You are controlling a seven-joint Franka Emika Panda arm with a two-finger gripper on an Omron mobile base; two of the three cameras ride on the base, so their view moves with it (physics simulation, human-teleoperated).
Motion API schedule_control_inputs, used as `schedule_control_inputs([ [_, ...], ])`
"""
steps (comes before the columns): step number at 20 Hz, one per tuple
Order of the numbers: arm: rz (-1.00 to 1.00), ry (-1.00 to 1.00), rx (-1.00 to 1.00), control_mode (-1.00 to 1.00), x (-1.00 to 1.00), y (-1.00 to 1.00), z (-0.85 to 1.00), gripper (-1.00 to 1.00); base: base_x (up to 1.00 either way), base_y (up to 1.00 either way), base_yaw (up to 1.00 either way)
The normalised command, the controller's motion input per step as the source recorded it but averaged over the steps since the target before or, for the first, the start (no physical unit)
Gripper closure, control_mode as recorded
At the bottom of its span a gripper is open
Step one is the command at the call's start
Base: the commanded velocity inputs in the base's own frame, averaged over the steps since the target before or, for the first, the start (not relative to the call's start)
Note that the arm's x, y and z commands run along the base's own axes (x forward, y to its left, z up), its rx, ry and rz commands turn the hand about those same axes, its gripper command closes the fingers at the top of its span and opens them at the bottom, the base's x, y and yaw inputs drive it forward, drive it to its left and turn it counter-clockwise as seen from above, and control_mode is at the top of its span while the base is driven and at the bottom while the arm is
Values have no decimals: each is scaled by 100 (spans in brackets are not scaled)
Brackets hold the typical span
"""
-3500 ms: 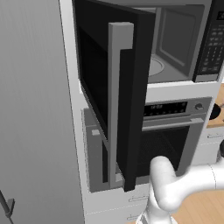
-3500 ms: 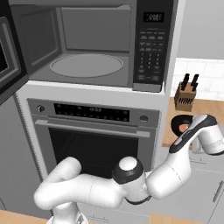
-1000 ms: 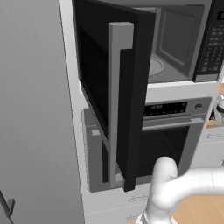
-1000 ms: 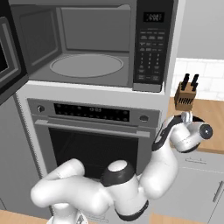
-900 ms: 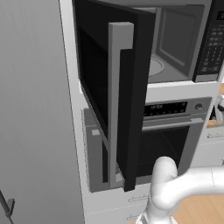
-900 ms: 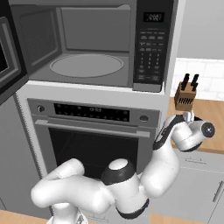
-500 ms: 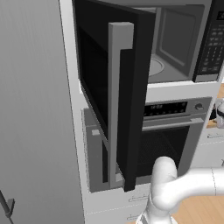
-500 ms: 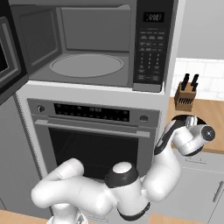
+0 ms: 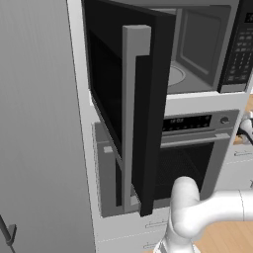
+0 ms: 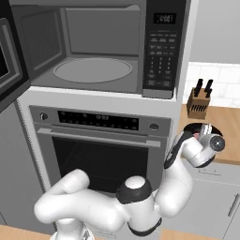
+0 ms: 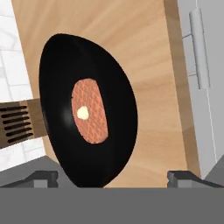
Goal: Open the microwave, place the bowl with waffle inside the microwave, then close the microwave door and turn it on.
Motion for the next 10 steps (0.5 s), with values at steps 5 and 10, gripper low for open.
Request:
schedule_control_inputs([
  [5,0,0,13,-100,2,-68,-1,-100,0,0,0],
  [10,0,2,5,-100,12,-22,-10,-100,0,0,0],
])
